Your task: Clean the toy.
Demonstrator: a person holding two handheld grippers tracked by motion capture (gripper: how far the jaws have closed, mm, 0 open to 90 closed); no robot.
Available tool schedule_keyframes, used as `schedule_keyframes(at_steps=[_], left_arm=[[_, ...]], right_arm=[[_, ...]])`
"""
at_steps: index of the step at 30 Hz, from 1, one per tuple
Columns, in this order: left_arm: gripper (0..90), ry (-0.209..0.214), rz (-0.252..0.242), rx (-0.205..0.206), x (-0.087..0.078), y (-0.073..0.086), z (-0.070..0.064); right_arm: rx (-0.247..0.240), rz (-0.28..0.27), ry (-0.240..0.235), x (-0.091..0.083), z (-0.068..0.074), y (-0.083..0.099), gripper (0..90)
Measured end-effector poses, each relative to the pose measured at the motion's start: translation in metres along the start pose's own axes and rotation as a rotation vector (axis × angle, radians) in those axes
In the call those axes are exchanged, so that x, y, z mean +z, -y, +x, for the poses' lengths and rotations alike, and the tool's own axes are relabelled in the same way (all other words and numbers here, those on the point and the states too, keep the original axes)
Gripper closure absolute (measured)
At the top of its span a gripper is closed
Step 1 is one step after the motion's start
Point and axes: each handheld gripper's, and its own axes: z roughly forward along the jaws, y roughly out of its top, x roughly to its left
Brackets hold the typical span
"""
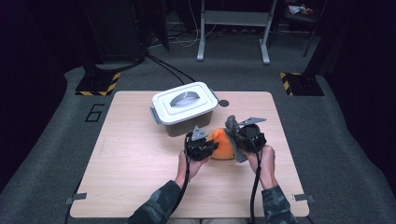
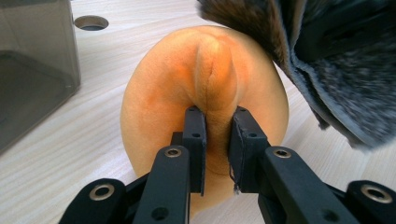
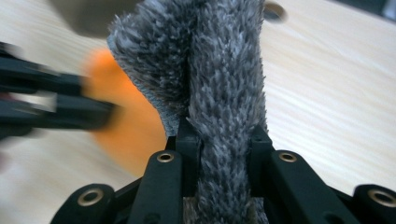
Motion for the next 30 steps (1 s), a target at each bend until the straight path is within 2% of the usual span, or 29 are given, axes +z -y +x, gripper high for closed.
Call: schedule_keyframes(at_steps=[2, 4, 10, 16, 17, 19, 20, 26, 28, 29, 30], left_arm=[[78.0, 0.000, 0.001, 0.004, 0.000, 0.000, 0.000], [78.0, -0.001, 0.005, 0.007, 0.000, 0.000, 0.000], [77.7, -0.001, 0.007, -0.002, 0.000, 0.000, 0.002], [77.8, 0.002, 0.004, -0.002, 0.001, 0.001, 0.002], [77.8, 0.001, 0.003, -0.002, 0.001, 0.001, 0.002], [77.8, 0.001, 0.005, -0.002, 0.001, 0.001, 0.002], [77.7, 0.001, 0.005, -0.003, 0.001, 0.001, 0.003], [77.7, 0.001, 0.004, 0.000, 0.002, 0.001, 0.002], [77.7, 0.002, 0.003, -0.005, 0.002, 0.001, 0.002], [77.7, 0.002, 0.003, -0.005, 0.002, 0.001, 0.002], [77.7, 0.001, 0.003, -0.005, 0.002, 0.001, 0.002]], right_arm=[[-0.011, 0.002, -0.006, -0.001, 0.005, -0.003, 73.6], [-0.065, 0.013, -0.005, 0.007, 0.016, -0.009, 73.4], [-0.061, 0.030, 0.005, 0.016, 0.017, -0.006, 73.5], [-0.023, 0.045, 0.032, 0.018, 0.001, 0.004, 73.5], [0.006, 0.056, 0.039, 0.020, -0.008, 0.010, 73.4], [0.015, 0.060, 0.042, 0.021, -0.011, 0.012, 73.4], [0.041, 0.073, 0.040, 0.025, -0.018, 0.017, 73.3], [0.064, 0.114, 0.065, 0.035, -0.031, 0.029, 73.2], [0.095, 0.144, 0.072, 0.043, -0.037, 0.035, 73.2], [0.095, 0.144, 0.072, 0.043, -0.037, 0.035, 73.2], [0.105, 0.165, 0.073, 0.050, -0.041, 0.041, 73.2]])
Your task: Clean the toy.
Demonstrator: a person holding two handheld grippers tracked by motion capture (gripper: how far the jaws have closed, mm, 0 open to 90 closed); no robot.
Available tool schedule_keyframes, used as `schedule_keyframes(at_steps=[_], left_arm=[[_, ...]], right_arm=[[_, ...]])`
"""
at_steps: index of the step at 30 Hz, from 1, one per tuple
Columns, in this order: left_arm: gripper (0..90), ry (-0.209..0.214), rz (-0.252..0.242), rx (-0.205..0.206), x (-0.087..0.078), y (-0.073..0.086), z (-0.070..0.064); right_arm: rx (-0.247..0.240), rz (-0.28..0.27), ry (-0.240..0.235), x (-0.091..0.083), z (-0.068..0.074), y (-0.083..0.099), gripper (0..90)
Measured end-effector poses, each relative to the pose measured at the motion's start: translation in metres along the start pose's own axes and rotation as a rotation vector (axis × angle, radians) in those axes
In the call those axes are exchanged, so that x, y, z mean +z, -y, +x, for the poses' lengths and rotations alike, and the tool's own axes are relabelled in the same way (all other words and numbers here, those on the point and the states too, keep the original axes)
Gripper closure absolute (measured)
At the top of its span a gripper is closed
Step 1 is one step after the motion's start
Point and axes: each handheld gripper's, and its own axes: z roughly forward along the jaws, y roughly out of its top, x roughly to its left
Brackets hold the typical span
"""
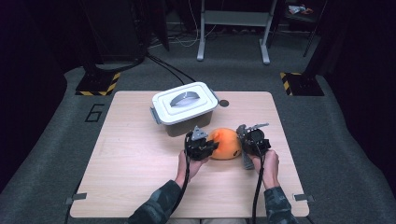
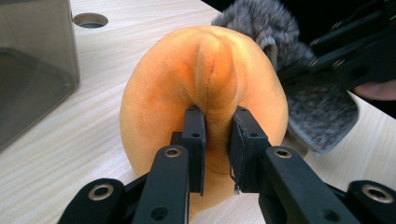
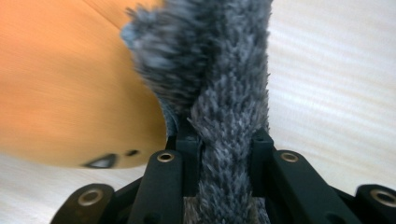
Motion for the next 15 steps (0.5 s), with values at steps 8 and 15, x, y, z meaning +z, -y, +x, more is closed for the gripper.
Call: schedule_keyframes(at_steps=[8, 15], left_arm=[[77.4, -0.002, -0.002, 0.002, -0.001, 0.000, 0.002], [77.1, 0.000, -0.005, -0.002, -0.001, 0.000, 0.001]], right_arm=[[0.038, 0.074, -0.012, 0.021, -0.009, 0.011, 73.5], [0.023, -0.050, 0.006, -0.026, -0.006, -0.006, 73.7]])
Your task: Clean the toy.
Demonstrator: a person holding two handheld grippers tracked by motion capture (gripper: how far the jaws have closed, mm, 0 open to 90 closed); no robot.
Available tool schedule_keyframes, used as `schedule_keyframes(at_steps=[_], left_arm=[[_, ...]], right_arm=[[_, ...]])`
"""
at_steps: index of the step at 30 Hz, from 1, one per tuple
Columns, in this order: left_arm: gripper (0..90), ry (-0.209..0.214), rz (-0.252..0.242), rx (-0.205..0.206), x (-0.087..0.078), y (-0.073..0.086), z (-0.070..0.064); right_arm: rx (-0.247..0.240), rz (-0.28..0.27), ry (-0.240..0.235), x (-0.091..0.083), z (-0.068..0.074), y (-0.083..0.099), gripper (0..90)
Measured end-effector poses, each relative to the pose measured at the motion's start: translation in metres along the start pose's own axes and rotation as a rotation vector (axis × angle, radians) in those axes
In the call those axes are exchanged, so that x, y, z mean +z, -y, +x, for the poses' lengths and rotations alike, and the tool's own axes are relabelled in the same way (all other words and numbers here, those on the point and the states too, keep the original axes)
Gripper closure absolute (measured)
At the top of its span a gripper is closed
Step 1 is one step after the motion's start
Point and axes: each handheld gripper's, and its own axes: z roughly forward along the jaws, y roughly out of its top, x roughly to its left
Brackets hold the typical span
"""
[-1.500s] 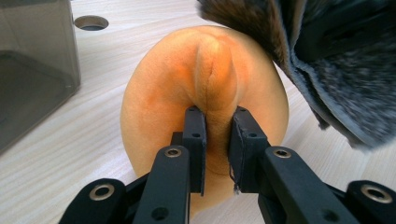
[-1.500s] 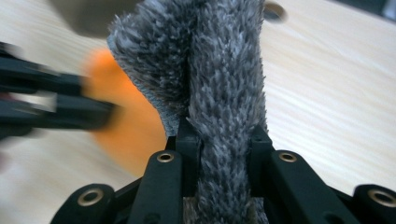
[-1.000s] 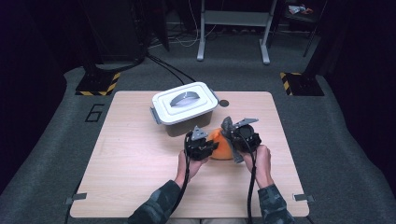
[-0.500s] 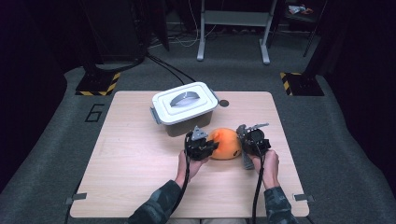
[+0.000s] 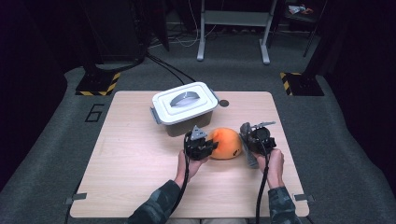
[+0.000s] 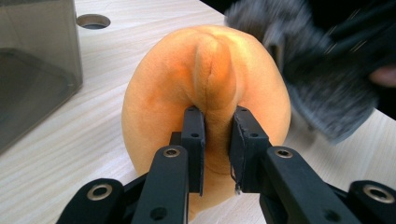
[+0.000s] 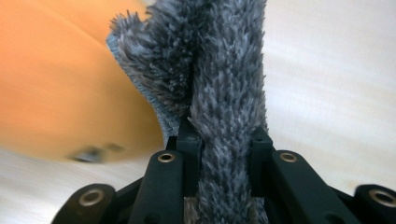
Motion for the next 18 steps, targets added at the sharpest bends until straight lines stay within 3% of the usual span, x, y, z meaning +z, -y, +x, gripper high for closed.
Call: schedule_keyframes(at_steps=[2, 4, 5, 6, 8, 10, 13, 14, 15, 18], left_arm=[[76.9, 0.001, -0.001, 0.001, 0.000, 0.000, 0.000], [76.7, 0.002, -0.004, 0.002, 0.001, 0.000, 0.000], [76.6, 0.002, -0.004, 0.002, 0.001, 0.000, 0.000], [76.4, 0.005, -0.004, 0.000, 0.001, -0.001, 0.000], [76.2, 0.010, -0.003, -0.001, 0.001, -0.001, 0.000], [74.9, 0.004, -0.010, -0.005, 0.002, -0.001, 0.000], [68.2, 0.024, -0.012, -0.008, 0.002, -0.001, 0.002], [64.5, 0.042, -0.036, -0.024, 0.001, -0.001, 0.000], [62.1, 0.032, -0.039, -0.007, -0.001, -0.002, 0.001], [52.1, 0.020, -0.025, -0.019, -0.003, 0.000, 0.005]], right_arm=[[-0.017, -0.021, -0.004, -0.006, 0.003, -0.004, 73.6], [-0.078, -0.080, -0.038, -0.024, 0.024, -0.017, 73.5], [-0.078, -0.080, -0.038, -0.024, 0.024, -0.017, 73.5], [-0.108, -0.092, -0.062, -0.027, 0.037, -0.023, 73.5], [-0.130, -0.093, -0.060, -0.025, 0.042, -0.025, 73.5], [-0.162, -0.061, -0.044, -0.014, 0.053, -0.027, 73.9], [-0.152, -0.043, -0.040, -0.008, 0.051, -0.026, 74.3], [-0.150, -0.045, -0.037, -0.004, 0.047, -0.023, 74.7], [-0.137, -0.039, -0.033, -0.003, 0.044, -0.021, 74.9], [-0.117, -0.043, -0.026, 0.001, 0.035, -0.015, 75.0]])
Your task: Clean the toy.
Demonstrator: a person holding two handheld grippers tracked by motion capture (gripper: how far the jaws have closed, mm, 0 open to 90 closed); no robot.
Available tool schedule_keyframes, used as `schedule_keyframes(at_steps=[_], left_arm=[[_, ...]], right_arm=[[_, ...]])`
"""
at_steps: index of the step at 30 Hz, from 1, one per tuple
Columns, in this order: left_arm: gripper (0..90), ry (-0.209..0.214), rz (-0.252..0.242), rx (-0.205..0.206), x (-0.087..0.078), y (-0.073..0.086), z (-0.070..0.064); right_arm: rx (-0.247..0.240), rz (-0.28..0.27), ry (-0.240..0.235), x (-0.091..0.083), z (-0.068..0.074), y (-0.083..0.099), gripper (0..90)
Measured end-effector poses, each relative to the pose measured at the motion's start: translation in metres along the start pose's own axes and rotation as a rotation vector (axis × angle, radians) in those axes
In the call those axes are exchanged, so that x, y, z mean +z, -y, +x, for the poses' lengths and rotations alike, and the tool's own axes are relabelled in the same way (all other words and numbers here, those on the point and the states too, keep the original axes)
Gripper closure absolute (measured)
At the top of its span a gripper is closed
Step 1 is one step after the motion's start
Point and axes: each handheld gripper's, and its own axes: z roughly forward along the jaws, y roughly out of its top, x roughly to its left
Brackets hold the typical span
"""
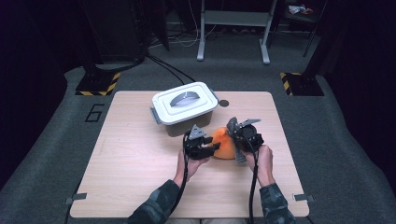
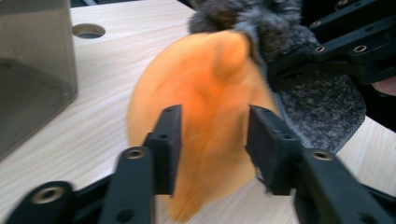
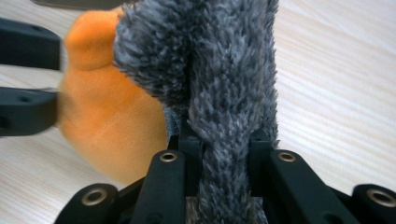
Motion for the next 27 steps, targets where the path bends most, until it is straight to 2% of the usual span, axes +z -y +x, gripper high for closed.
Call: schedule_keyframes(at_steps=[1, 3, 4, 9, 10, 12, 19, 22, 23, 24, 25, 27], left_arm=[[50.8, -0.004, -0.003, -0.020, 0.000, 0.002, 0.002], [48.1, -0.002, 0.003, -0.020, -0.001, 0.004, 0.005], [48.1, -0.002, 0.004, -0.038, -0.001, 0.006, 0.005], [44.6, 0.008, 0.044, -0.041, -0.002, 0.018, 0.012], [44.9, 0.022, 0.071, -0.041, 0.001, 0.021, 0.013], [45.7, 0.031, 0.089, -0.037, 0.003, 0.024, 0.013], [58.1, 0.046, 0.100, -0.061, 0.010, 0.030, 0.011], [71.6, 0.054, 0.084, -0.069, 0.011, 0.031, 0.012], [71.6, 0.051, 0.082, -0.066, 0.012, 0.030, 0.012], [78.9, 0.053, 0.070, -0.054, 0.012, 0.030, 0.011], [80.4, 0.053, 0.070, -0.054, 0.012, 0.030, 0.011], [82.7, 0.042, 0.062, -0.015, 0.012, 0.026, 0.008]], right_arm=[[0.004, 0.003, 0.003, 0.000, -0.002, 0.001, 75.0], [0.011, 0.003, 0.001, 0.000, -0.004, 0.002, 75.0], [0.015, 0.002, 0.000, 0.001, -0.006, 0.003, 75.0], [0.029, 0.003, -0.002, 0.003, -0.010, 0.006, 75.0], [0.031, 0.002, 0.004, 0.004, -0.011, 0.007, 75.0], [0.038, 0.005, 0.006, 0.004, -0.011, 0.008, 75.0], [0.038, 0.004, 0.006, 0.005, -0.013, 0.008, 75.0], [0.050, 0.006, 0.009, 0.005, -0.015, 0.010, 75.0], [0.050, 0.006, 0.009, 0.005, -0.015, 0.010, 75.0], [0.047, 0.002, 0.008, 0.006, -0.017, 0.011, 75.0], [0.047, 0.002, 0.008, 0.006, -0.017, 0.011, 75.0], [0.063, -0.009, 0.015, 0.004, -0.018, 0.011, 75.1]])
